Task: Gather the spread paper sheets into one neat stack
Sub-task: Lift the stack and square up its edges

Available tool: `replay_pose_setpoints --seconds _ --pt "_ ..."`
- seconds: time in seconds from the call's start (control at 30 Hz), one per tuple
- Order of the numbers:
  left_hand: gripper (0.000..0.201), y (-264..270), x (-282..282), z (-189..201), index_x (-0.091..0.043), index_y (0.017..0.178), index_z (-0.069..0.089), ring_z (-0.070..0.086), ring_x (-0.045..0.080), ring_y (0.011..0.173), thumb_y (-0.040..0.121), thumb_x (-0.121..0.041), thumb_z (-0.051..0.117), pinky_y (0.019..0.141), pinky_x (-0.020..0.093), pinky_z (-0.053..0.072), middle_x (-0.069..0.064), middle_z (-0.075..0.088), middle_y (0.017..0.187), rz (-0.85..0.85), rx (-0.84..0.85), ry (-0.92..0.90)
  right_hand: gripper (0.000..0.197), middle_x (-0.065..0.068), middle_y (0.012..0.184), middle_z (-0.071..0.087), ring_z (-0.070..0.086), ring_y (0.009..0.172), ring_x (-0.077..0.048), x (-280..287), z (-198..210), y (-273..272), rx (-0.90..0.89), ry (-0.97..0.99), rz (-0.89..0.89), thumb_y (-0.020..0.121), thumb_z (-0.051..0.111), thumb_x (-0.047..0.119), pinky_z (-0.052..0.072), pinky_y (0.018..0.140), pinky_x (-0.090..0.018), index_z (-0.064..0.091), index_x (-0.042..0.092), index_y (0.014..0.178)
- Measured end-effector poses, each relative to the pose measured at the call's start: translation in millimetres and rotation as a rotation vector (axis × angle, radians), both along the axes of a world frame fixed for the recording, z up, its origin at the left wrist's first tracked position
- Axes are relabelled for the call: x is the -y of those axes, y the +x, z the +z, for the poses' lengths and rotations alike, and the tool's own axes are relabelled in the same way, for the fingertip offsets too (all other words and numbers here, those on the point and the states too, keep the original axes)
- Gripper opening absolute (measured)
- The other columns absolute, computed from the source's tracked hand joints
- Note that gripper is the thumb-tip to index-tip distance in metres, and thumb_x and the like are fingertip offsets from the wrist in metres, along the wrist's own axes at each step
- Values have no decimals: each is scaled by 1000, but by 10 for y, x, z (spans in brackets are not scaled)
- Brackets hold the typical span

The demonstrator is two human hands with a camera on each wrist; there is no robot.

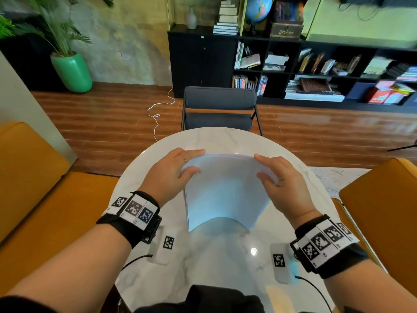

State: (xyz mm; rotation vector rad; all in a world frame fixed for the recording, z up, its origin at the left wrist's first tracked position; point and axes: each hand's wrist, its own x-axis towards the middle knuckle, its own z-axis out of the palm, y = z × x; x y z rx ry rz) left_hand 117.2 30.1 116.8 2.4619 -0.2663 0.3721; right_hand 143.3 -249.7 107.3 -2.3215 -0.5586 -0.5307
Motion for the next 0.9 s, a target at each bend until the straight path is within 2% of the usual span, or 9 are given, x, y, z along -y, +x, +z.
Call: replay_pose_setpoints --seconds 0.13,0.2,0.27,0.43,0.53,0.63,0.73,0.8,0.9 --pt "29 -23 14 -58 -39 119 56 50 -8 97 94 -24 54 84 5 36 -21 57 116 66 -12 -238 40 10 96 62 52 94 13 -25 -11 -22 -114 190 23 86 63 3 35 89 -2 65 25 119" --pt "28 -20 41 -34 -40 112 54 52 -9 92 92 -20 56 81 9 40 -29 55 104 105 -67 -367 38 14 98 65 55 95 16 -44 29 -53 -183 324 19 86 63 0 40 90 -4 66 29 111" --pt "36 -10 38 -32 -40 114 49 55 -2 92 89 -18 62 80 16 47 -21 55 101 102 -177 -519 37 11 96 66 59 88 14 -47 81 -71 -273 477 12 85 65 -1 46 87 -8 66 27 108" --pt "68 22 0 -183 -26 128 52 64 22 110 66 -23 80 98 38 51 6 65 121 -28 -494 -869 73 -1 102 65 65 90 -11 50 -77 -45 -645 763 87 63 82 3 55 82 -28 54 31 124" --pt "59 16 137 -277 -14 127 57 65 30 112 71 -16 74 95 41 53 12 68 121 -5 -543 -972 46 -10 102 72 68 100 -31 -52 -296 -41 -775 763 37 61 82 2 54 89 -49 69 21 101" --pt "42 39 229 -239 -13 119 63 68 32 105 79 -8 71 86 38 57 13 71 114 74 -504 -1105 26 -14 95 74 68 96 -38 -132 -295 1 -720 755 -96 60 83 13 54 88 -54 73 15 84" --pt "36 49 193 -126 -12 118 63 69 28 99 83 -5 68 75 27 59 7 72 106 123 -431 -1057 35 -13 97 74 70 93 -33 -88 -150 44 -678 795 -76 60 84 15 54 87 -54 72 11 92" --pt "39 20 143 -96 -22 118 60 67 24 101 82 -8 70 78 26 56 0 68 107 127 -336 -903 46 -4 100 72 69 92 -17 -50 -89 24 -609 698 -31 63 84 13 56 87 -47 68 14 106" --pt "59 -50 106 -89 -49 127 42 59 11 104 84 -17 68 89 25 51 -9 55 114 94 -202 -621 67 14 99 61 60 87 8 -56 -69 -50 -444 520 -41 75 78 9 50 84 -23 50 46 123"
